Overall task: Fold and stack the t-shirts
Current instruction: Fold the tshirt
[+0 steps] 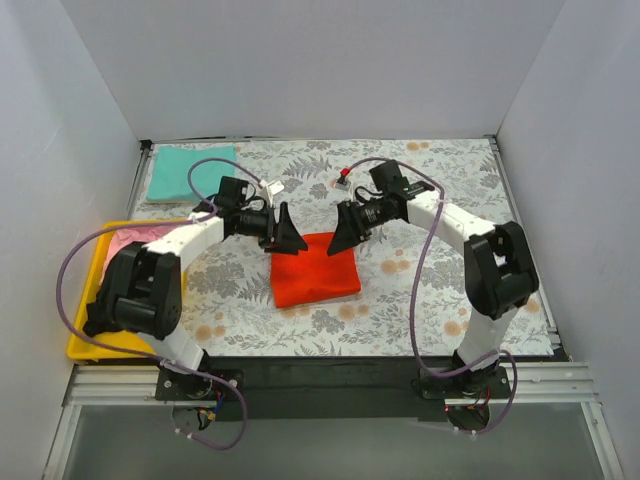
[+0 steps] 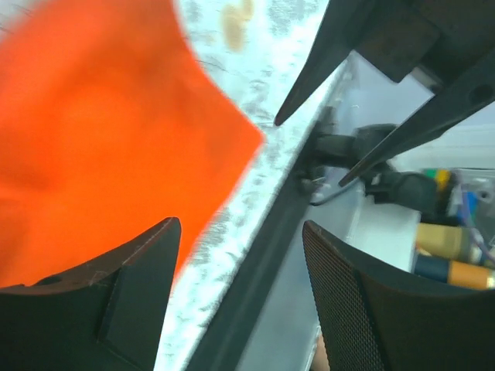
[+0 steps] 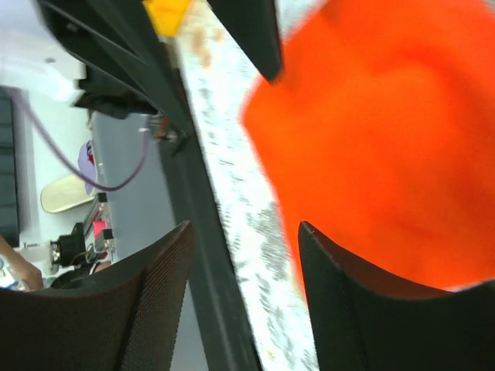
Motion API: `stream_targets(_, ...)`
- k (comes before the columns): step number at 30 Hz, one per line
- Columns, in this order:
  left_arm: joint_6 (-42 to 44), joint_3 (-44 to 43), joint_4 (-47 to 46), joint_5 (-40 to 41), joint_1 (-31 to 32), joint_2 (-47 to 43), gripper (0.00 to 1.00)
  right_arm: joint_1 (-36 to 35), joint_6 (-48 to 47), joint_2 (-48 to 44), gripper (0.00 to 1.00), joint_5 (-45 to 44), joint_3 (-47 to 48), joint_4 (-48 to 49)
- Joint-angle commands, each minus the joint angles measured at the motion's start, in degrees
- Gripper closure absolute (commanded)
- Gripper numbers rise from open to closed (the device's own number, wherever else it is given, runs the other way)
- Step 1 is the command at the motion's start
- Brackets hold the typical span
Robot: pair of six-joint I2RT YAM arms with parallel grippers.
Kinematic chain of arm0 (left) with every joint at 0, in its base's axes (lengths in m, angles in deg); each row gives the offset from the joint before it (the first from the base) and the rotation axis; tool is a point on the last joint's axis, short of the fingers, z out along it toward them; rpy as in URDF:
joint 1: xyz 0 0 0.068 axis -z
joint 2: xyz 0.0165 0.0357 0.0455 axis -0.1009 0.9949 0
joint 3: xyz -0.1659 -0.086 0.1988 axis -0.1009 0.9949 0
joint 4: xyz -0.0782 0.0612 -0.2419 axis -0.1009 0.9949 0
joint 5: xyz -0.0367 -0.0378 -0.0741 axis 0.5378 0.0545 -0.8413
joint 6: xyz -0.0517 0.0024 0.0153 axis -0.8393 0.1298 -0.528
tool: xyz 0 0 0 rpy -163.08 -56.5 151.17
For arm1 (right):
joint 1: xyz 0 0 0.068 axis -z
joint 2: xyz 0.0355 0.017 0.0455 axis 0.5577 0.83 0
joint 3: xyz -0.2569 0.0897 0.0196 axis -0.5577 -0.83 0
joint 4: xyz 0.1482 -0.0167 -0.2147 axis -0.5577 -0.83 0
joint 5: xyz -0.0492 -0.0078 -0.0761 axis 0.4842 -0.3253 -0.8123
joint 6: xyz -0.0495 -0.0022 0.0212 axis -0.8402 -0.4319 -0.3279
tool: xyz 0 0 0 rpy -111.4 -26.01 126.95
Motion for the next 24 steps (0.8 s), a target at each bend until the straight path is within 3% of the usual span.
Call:
stream_targets(1, -10.24, 9.15, -3.7, -7.2, 0.84, -9.22, 0.38, -3.22, 4.93, -6.07, 0.38, 4.42, -6.06, 3.52)
stream_targets(5, -18.08, 18.22, -7.5, -6.77, 2.42, -15.04, 0.39, -6.73, 7.14, -5.91, 0.41, 5.3, -11.98, 6.94)
stream_targets(10, -20.56, 23.5, -9.52, -4.5, 3.3, -10.32, 0.39, -7.18, 6.44, -0.55, 0.43, 5.13, -13.83, 8.1)
stream_targets(16, -15.37, 20.0, -4.44, 1.58, 2.07, 0.32, 0.38, -3.32, 6.79, 7.1, 0.44, 2.93, -15.41, 8.09)
stream_targets(22, -13.26, 18.33, -0.57, 4.39, 0.05, 2.63, 0.36, -2.79, 7.49, 4.13, 0.43, -0.41, -19.37, 8.45)
stream_targets(23, -12.65, 18.24, -0.21, 3.61, -0.21, 2.02, 0.37, -2.78, 7.32, 3.33, 0.43, 0.02, -19.2, 8.36)
stream_targets(24, -9.6, 16.84, 0.14, 1.16, -0.3, 1.23, 0.44, -2.78, 6.62, 2.2, 0.43, 0.46, -17.54, 7.92)
